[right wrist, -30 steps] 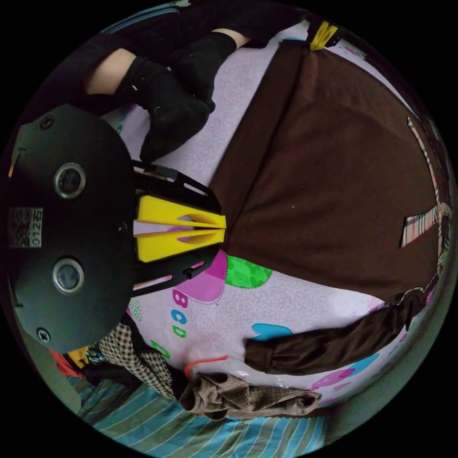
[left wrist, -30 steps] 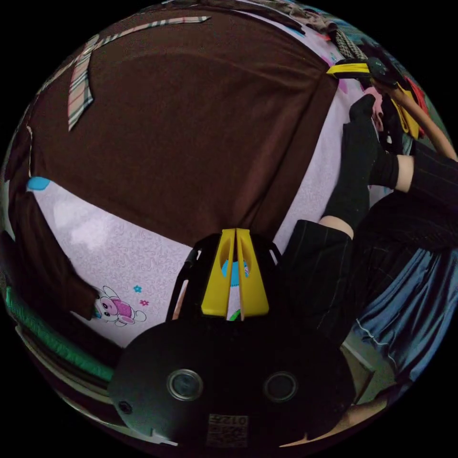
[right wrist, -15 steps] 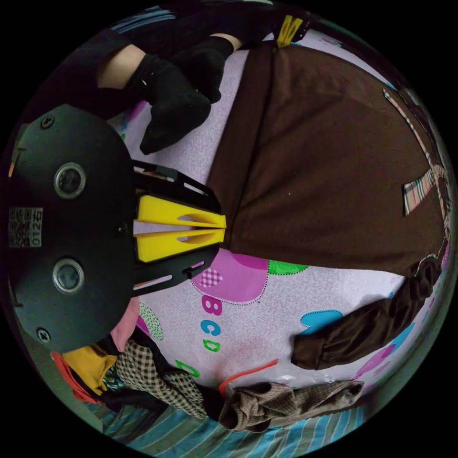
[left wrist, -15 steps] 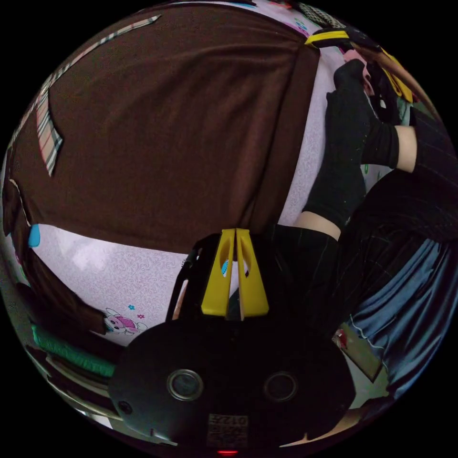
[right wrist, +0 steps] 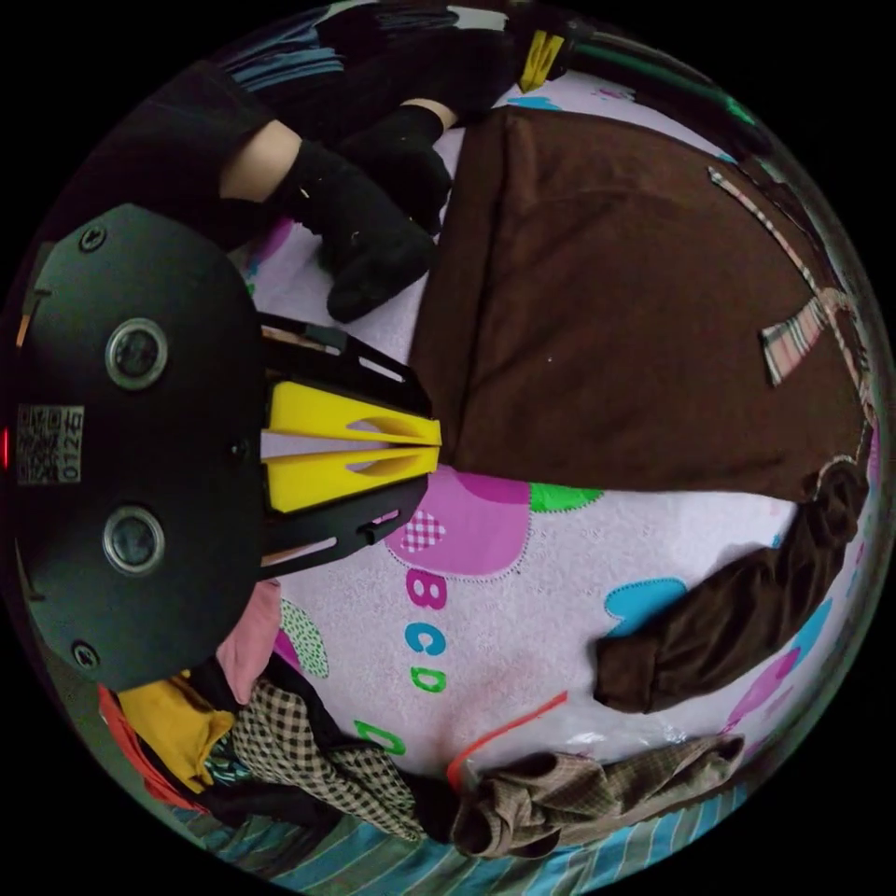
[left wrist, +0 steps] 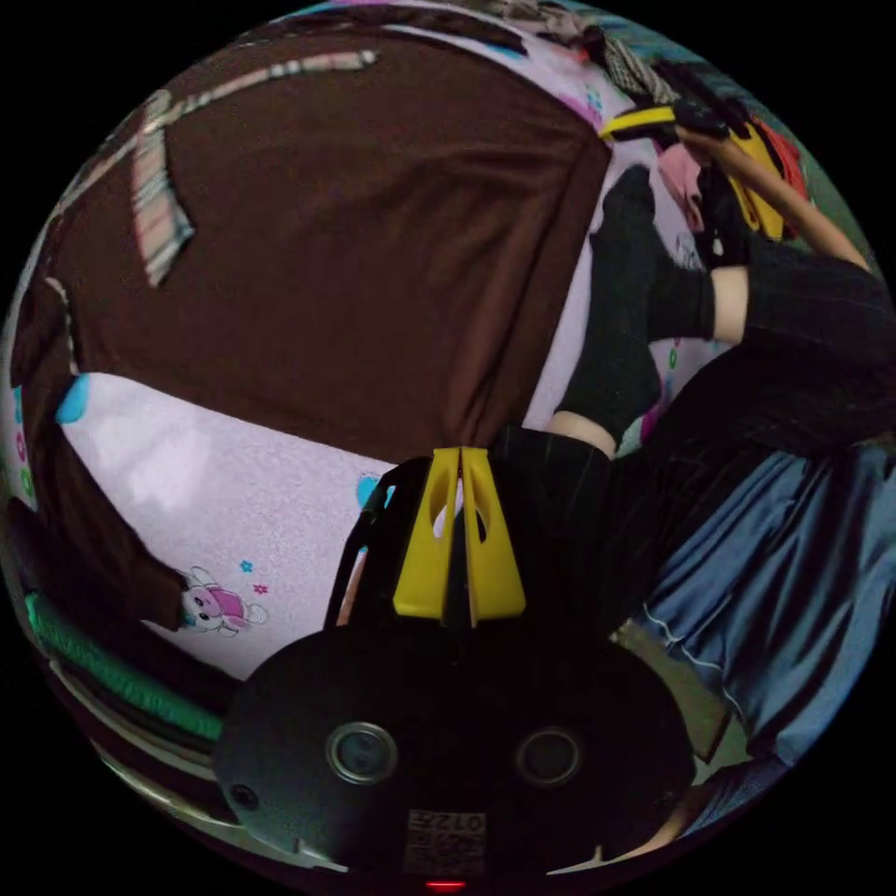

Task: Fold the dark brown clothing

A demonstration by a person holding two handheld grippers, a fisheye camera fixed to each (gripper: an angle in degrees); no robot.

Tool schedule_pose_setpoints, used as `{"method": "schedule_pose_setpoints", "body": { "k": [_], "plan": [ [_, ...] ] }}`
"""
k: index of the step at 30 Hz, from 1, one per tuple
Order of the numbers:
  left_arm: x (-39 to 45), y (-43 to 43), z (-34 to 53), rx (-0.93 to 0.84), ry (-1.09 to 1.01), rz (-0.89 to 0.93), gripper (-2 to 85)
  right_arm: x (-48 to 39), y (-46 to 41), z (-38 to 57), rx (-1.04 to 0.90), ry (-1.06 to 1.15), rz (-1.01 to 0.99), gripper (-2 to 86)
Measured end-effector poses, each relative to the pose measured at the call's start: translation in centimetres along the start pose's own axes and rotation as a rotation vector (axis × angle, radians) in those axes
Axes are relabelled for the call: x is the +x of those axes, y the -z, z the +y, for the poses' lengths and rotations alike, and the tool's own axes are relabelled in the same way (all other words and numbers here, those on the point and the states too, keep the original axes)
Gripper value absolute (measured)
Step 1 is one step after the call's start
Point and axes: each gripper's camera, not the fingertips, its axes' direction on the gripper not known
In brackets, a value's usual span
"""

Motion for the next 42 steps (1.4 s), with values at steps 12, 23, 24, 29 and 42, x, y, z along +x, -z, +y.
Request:
{"method": "schedule_pose_setpoints", "body": {
  "k": [12,23,24,29,42],
  "plan": [
    [9.8,9.9,-17.2,0.613,-0.171,-0.372,0.7,19.9,6.1,-4.3,0.242,-0.477,-0.174,5.0],
    [22.5,4.5,-25.6,0.711,-0.51,-0.604,2.6,25.4,5.2,-7.8,0.198,-0.258,-0.029,6.0],
    [23.0,4.0,-26.0,0.706,-0.522,-0.611,2.8,26.0,4.8,-8.0,0.195,-0.244,-0.029,6.0],
    [24.4,2.7,-27.1,0.675,-0.571,-0.648,3.3,27.8,3.3,-8.6,0.181,-0.189,-0.092,5.4],
    [20.4,3.7,-26.0,0.656,-0.405,-0.376,0.3,37.2,3.0,-1.8,0.408,-0.396,-0.449,-0.9]
  ]
}}
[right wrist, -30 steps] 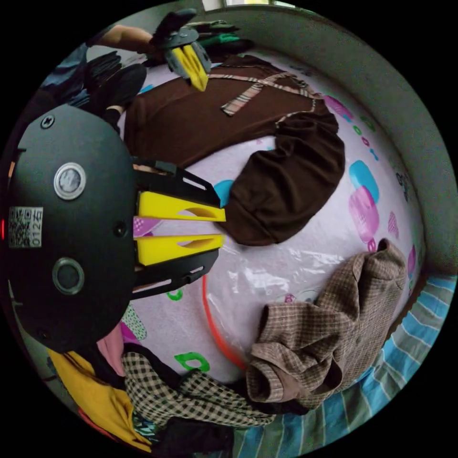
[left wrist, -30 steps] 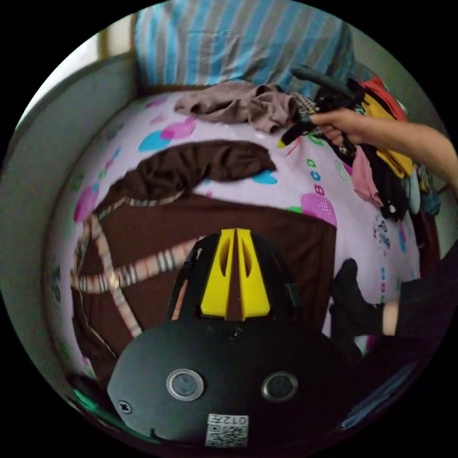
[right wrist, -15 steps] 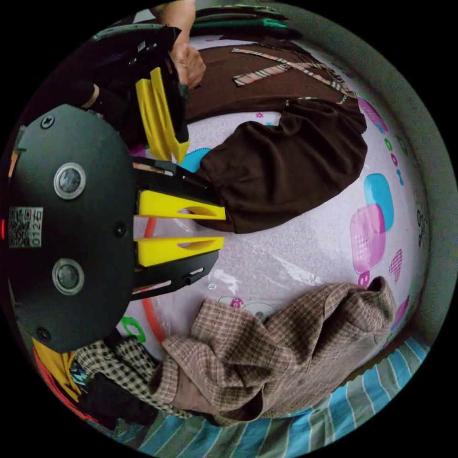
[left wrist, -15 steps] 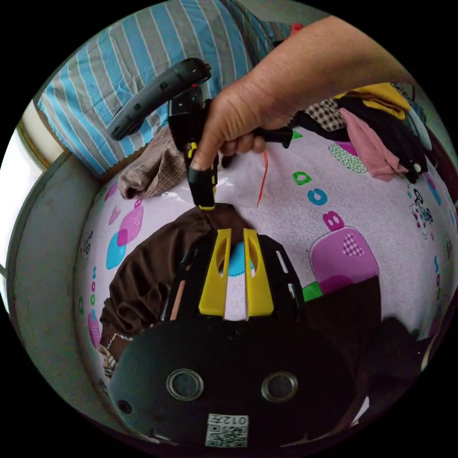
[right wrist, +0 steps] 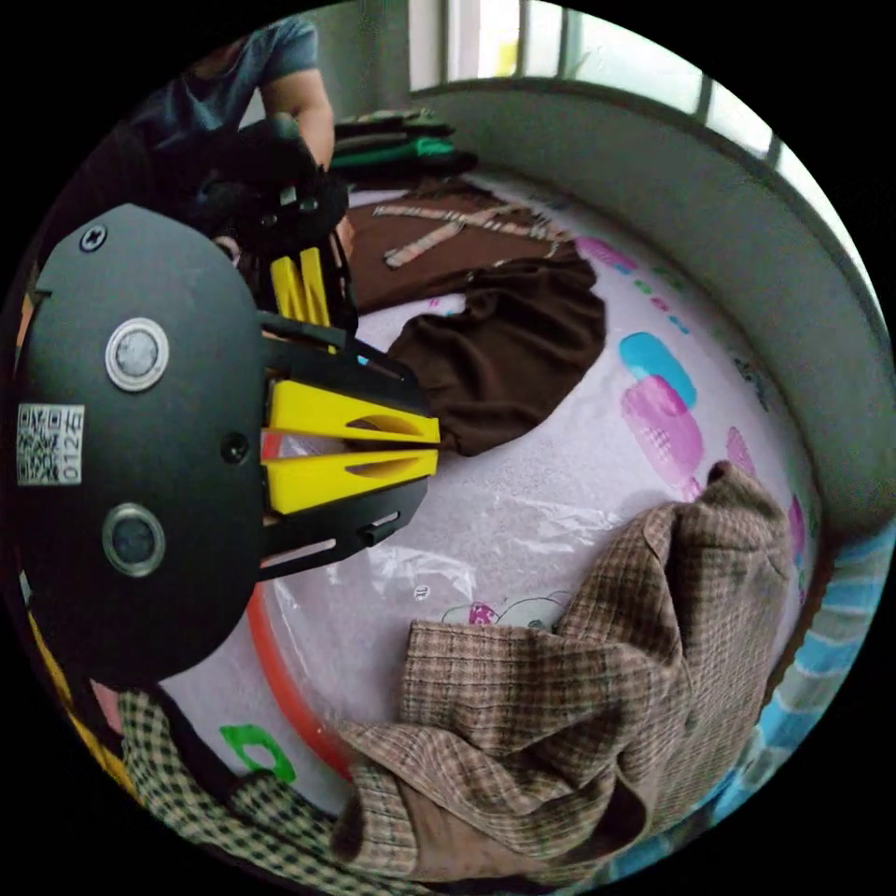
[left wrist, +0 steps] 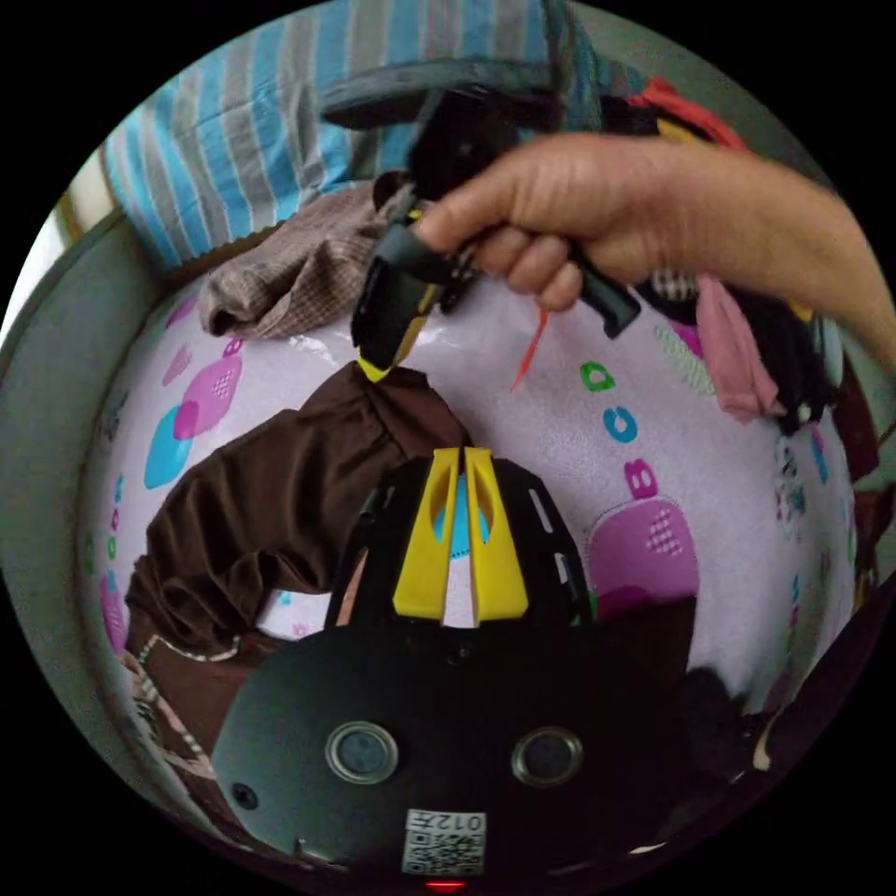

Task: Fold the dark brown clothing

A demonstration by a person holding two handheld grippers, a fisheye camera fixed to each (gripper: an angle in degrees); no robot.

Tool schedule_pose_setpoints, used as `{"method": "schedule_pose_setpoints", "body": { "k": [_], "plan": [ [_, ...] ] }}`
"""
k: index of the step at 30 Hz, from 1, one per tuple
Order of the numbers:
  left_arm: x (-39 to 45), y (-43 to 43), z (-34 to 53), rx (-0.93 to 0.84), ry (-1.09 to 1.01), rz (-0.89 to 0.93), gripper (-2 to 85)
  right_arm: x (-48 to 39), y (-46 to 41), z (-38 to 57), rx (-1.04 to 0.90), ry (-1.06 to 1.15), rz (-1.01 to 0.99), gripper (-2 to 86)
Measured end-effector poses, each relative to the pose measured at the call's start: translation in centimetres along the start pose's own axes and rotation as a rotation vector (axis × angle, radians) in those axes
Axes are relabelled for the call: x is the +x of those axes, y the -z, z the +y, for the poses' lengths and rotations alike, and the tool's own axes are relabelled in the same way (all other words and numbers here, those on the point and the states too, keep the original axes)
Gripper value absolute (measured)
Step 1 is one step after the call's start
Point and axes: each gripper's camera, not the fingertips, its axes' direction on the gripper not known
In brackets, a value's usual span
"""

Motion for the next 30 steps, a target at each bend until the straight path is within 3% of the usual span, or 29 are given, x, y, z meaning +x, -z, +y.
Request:
{"method": "schedule_pose_setpoints", "body": {
  "k": [4,9,19,30],
  "plan": [
    [-4.1,3.2,1.6,0.121,0.173,0.123,0.4,2.7,2.8,0.7,0.129,-0.062,-0.273,-0.9],
    [-9.4,6.9,4.7,0.269,0.357,0.252,0.7,3.8,5.7,0.7,0.256,-0.075,-0.478,-0.7],
    [-20.9,16.1,6.4,0.495,0.53,0.365,0.7,-0.1,14.2,-4.9,0.462,0.017,-0.515,-0.5],
    [-29.9,29.7,21.0,0.735,0.758,0.36,0.8,-17.6,17.0,-10.4,0.378,0.312,-0.512,-0.5]
  ]
}}
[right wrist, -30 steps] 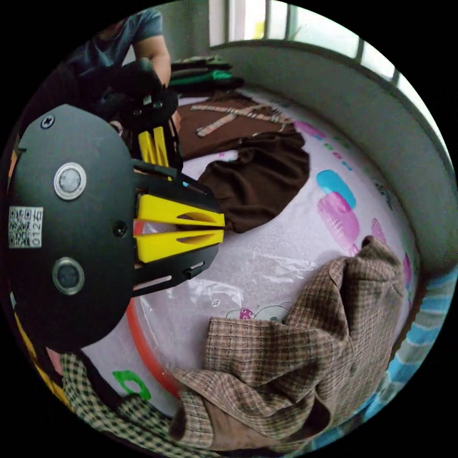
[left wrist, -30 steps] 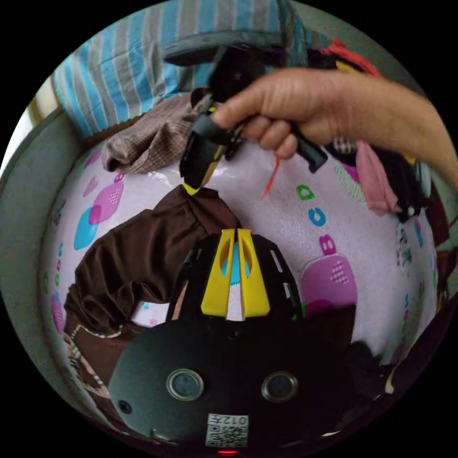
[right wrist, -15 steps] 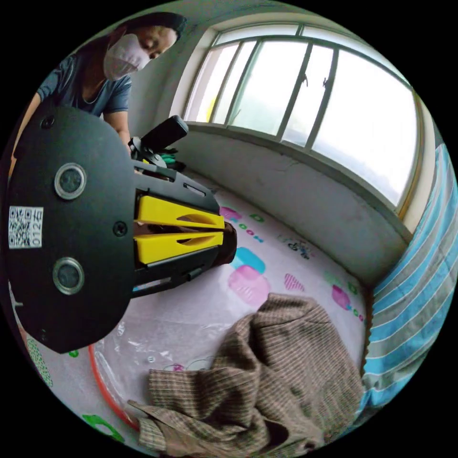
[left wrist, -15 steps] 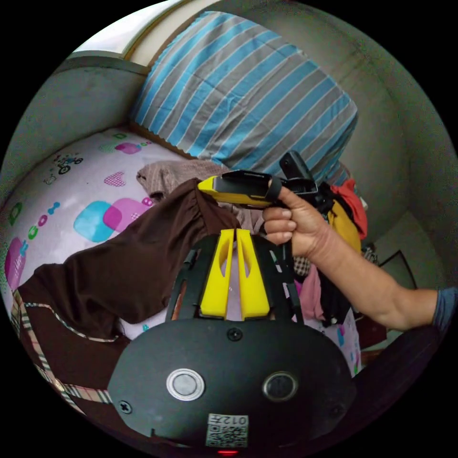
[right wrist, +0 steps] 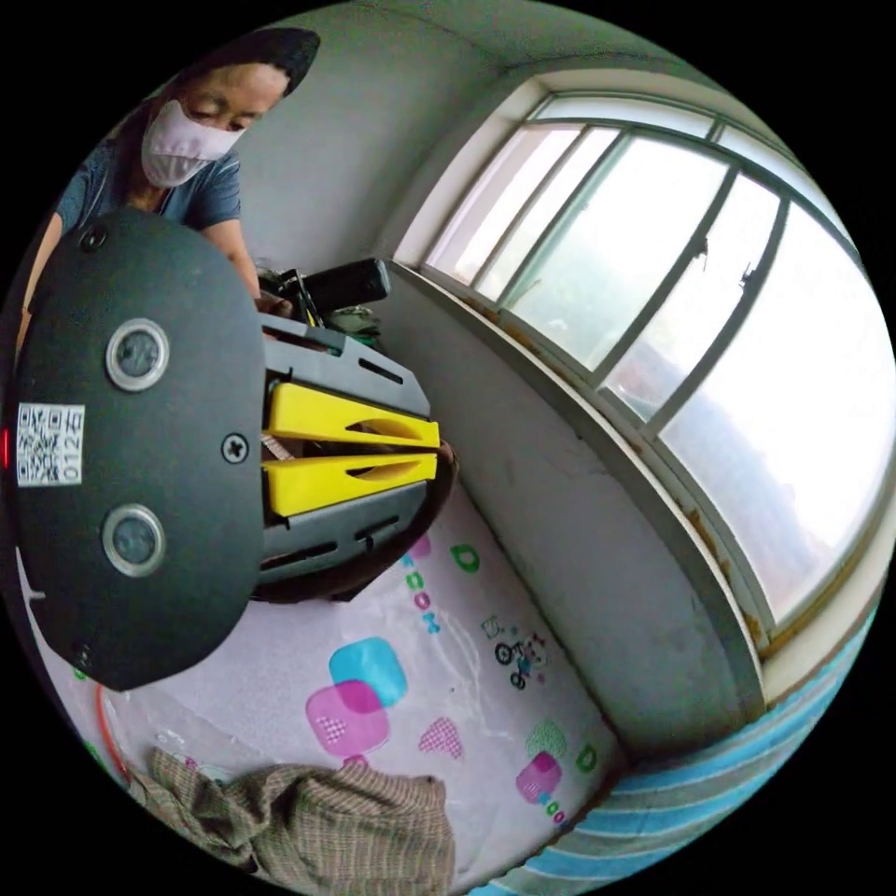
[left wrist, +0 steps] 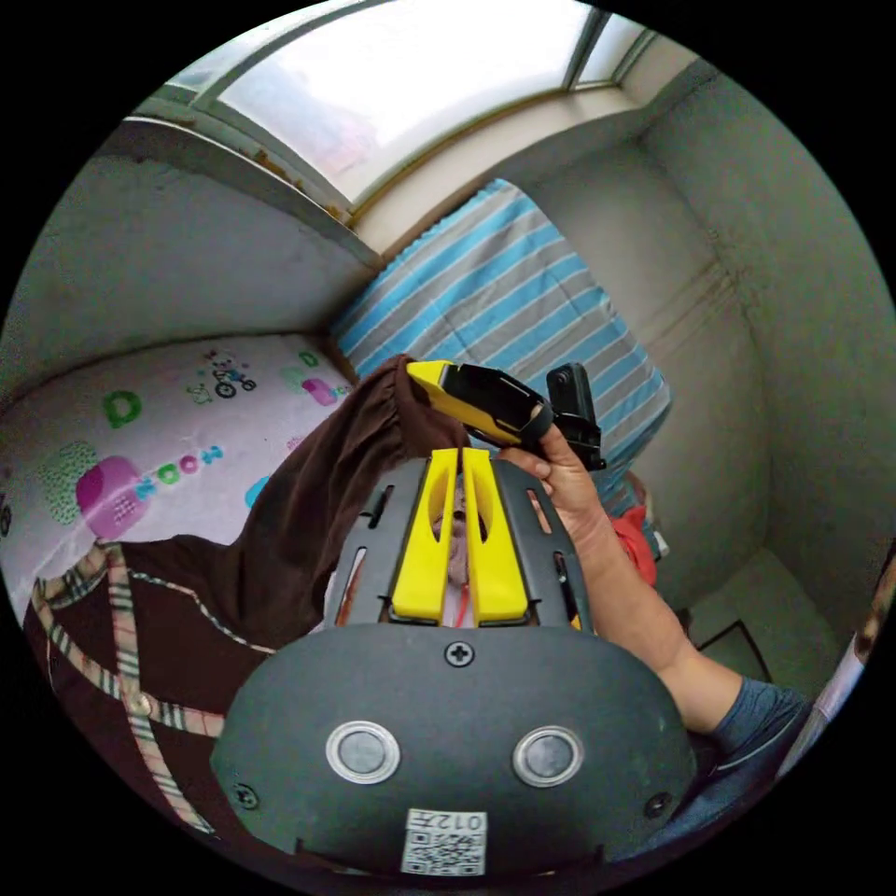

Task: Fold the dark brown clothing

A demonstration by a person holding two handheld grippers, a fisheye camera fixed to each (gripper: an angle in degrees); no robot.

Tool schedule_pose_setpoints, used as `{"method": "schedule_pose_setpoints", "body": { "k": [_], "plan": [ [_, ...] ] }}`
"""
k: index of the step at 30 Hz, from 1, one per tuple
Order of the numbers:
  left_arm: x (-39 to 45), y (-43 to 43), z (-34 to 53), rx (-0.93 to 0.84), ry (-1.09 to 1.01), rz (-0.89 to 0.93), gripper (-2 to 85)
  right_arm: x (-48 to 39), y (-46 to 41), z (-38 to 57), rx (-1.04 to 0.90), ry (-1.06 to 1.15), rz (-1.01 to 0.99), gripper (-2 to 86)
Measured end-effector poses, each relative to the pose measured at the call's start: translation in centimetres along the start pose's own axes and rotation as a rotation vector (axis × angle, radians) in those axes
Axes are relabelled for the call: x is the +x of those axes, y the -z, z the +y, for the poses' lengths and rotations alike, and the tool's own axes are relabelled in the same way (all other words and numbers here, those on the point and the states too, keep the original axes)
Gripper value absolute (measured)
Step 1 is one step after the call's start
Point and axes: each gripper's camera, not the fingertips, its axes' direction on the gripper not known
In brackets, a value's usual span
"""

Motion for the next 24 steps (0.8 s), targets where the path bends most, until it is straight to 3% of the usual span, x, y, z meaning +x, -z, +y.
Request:
{"method": "schedule_pose_setpoints", "body": {
  "k": [12,24],
  "plan": [
    [-10.8,15.3,9.3,0.14,0.319,-0.114,0.8,-7.6,-18.8,1.6,-0.295,0.052,-0.053,-0.4],
    [-17.5,22.6,14.8,0.234,0.496,-0.151,0.7,-11.5,-32.2,2.5,-0.51,0.137,-0.04,-0.4]
  ]
}}
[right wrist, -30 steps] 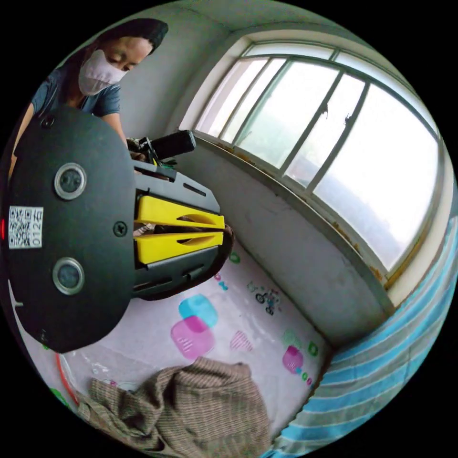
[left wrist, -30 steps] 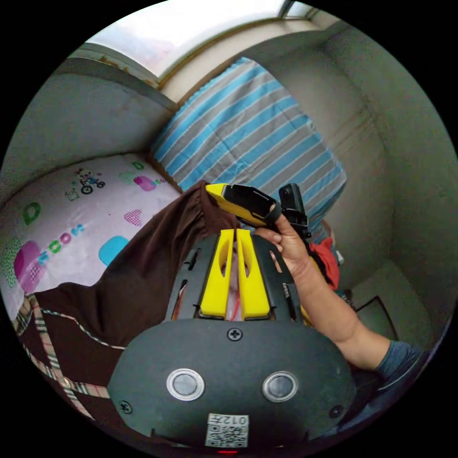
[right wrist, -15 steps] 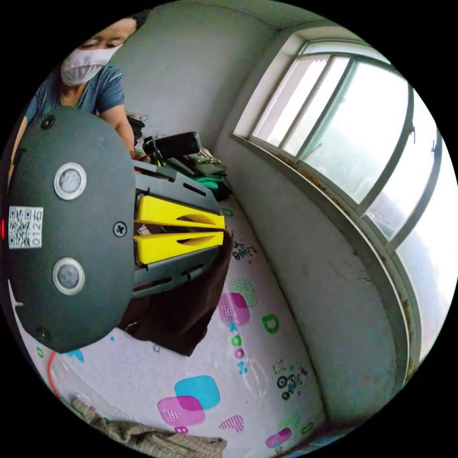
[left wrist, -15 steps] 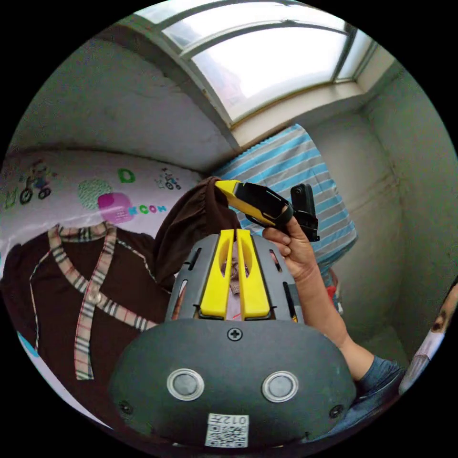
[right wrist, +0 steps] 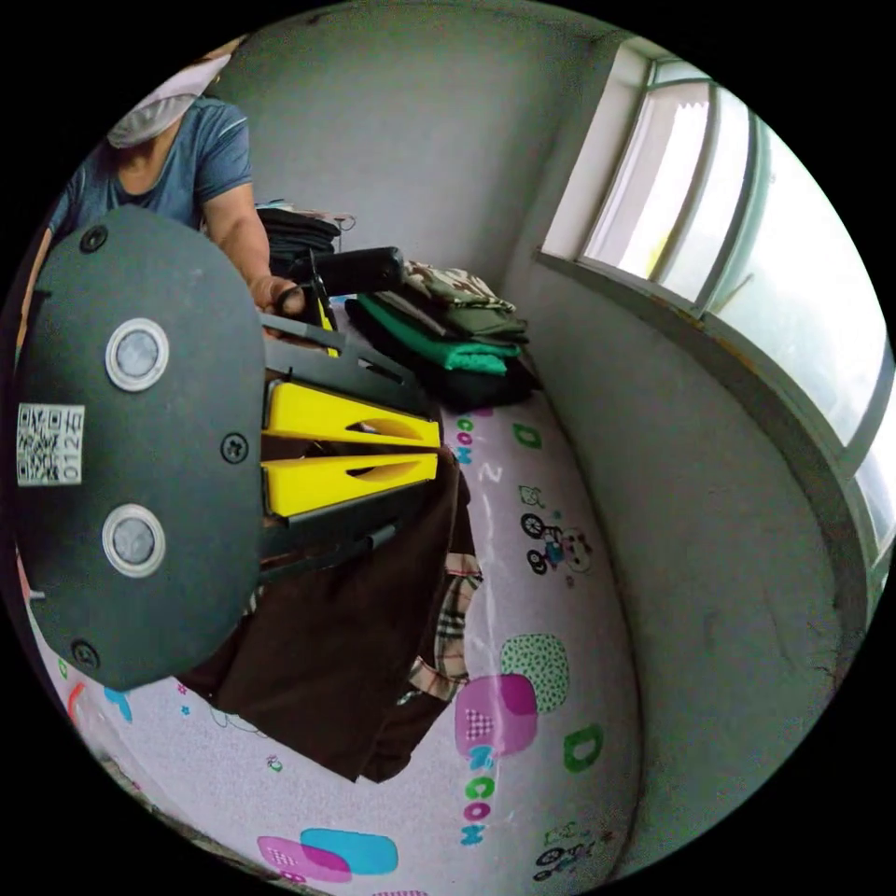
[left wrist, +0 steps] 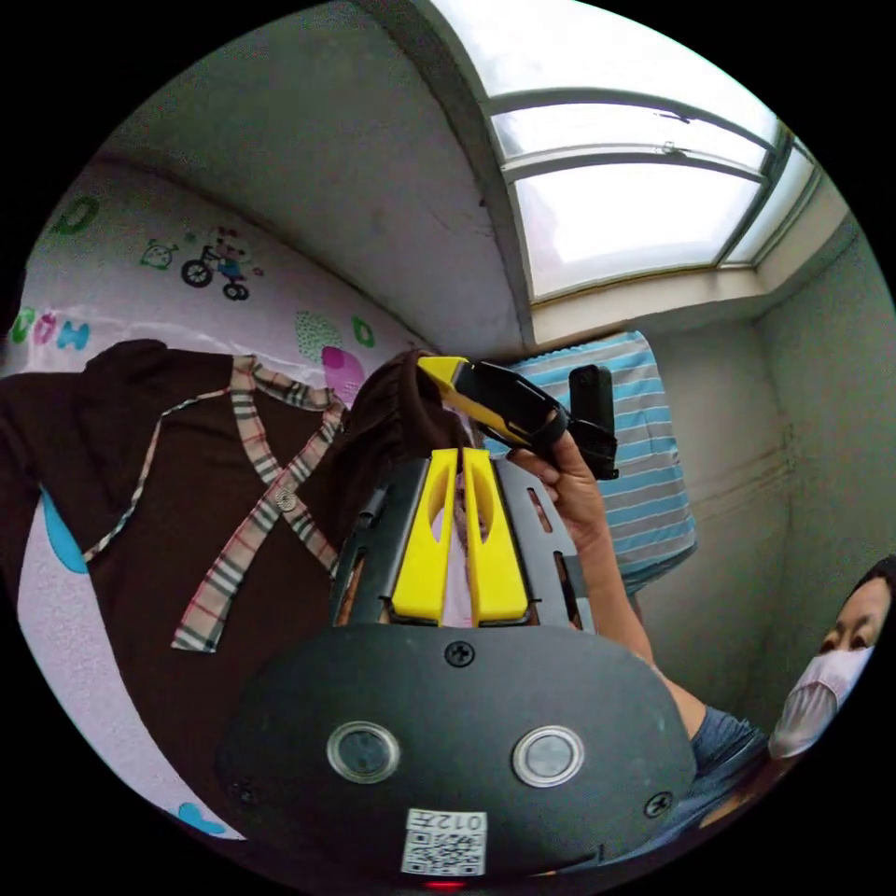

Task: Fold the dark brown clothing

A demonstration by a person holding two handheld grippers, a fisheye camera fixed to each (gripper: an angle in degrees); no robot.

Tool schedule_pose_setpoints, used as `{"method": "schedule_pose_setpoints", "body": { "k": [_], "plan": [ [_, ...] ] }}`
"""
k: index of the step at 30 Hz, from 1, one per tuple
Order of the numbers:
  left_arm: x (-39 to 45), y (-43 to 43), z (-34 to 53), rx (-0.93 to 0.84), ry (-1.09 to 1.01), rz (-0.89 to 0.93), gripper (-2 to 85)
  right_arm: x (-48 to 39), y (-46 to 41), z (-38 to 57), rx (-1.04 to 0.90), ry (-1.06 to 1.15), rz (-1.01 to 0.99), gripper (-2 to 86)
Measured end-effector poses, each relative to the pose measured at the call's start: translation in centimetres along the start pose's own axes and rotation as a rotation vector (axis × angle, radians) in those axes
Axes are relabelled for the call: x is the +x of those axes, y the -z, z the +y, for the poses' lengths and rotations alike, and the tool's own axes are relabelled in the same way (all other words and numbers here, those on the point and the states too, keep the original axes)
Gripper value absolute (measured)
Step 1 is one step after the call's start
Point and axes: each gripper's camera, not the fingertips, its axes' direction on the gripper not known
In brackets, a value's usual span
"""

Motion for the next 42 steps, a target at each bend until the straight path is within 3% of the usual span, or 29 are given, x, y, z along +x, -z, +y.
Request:
{"method": "schedule_pose_setpoints", "body": {
  "k": [14,21,27,33,39,42],
  "plan": [
    [-11.3,0.0,2.0,-0.028,0.2,-0.297,1.1,2.3,-14.7,-2.1,-0.095,-0.105,0.074,0.6],
    [-13.6,0.9,2.7,0.001,0.32,-0.379,1.1,0.3,-17.2,-3.3,-0.119,-0.009,0.143,7.9],
    [-14.4,1.8,3.0,-0.006,0.376,-0.377,1.0,2.2,-11.7,-1.3,-0.12,0.016,0.273,6.9],
    [-13.5,2.1,3.9,-0.039,0.337,-0.454,0.7,8.9,-4.0,6.6,-0.153,-0.151,0.445,6.0],
    [-12.0,2.5,2.9,-0.032,0.29,-0.531,0.8,15.2,-0.4,15.0,-0.035,-0.461,0.358,4.6],
    [-8.1,1.9,1.6,0.008,0.103,-0.674,0.7,15.7,0.1,16.0,0.033,-0.483,0.36,3.1]
  ]
}}
